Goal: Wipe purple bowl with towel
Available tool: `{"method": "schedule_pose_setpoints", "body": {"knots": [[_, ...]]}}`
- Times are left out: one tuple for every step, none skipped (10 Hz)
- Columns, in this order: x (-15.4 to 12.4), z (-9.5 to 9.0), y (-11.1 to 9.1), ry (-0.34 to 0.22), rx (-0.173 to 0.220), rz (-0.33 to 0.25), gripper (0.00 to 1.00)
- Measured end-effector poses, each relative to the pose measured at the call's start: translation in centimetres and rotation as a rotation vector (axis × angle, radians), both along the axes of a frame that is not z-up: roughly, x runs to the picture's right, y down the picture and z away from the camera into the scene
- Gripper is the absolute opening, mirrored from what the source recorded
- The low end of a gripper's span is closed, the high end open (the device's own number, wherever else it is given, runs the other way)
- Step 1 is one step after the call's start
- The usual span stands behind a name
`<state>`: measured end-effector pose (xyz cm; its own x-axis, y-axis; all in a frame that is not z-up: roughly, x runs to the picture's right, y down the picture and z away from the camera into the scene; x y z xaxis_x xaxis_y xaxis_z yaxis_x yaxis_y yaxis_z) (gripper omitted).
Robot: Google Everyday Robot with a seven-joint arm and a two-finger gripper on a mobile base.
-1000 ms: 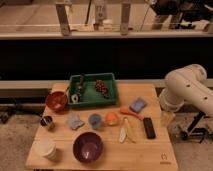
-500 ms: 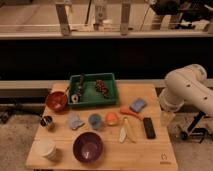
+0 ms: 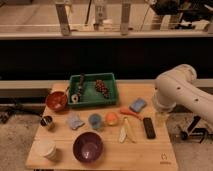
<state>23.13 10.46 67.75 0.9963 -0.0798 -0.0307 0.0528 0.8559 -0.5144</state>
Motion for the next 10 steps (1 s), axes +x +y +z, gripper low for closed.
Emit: {"method": "schedule_pose_setpoints", "body": {"knots": [[-0.5, -0.1, 0.1, -0.003, 0.001, -0.02, 0.8], [-0.9, 0.0, 0.1, -0.01, 0.002, -0.044, 0.8], [-1.2, 0.0, 0.1, -0.015, 0.002, -0.061, 0.8], [-1.9, 0.1, 0.1, -0.02, 0.003, -0.081, 0.8], [-3.4, 0.2, 0.1, -0.029, 0.004, -0.102, 0.8], [-5.5, 0.3, 0.0, -0.041, 0.006, -0.137, 0.8], [-6.9, 0.4, 0.0, -0.051, 0.006, -0.167, 0.8], [-7.7, 0.5, 0.0, -0.057, 0.007, -0.19, 0.8], [-8.2, 0.6, -0.1, -0.064, 0.008, -0.213, 0.8], [-8.6, 0.7, -0.2, -0.068, 0.006, -0.227, 0.8]]}}
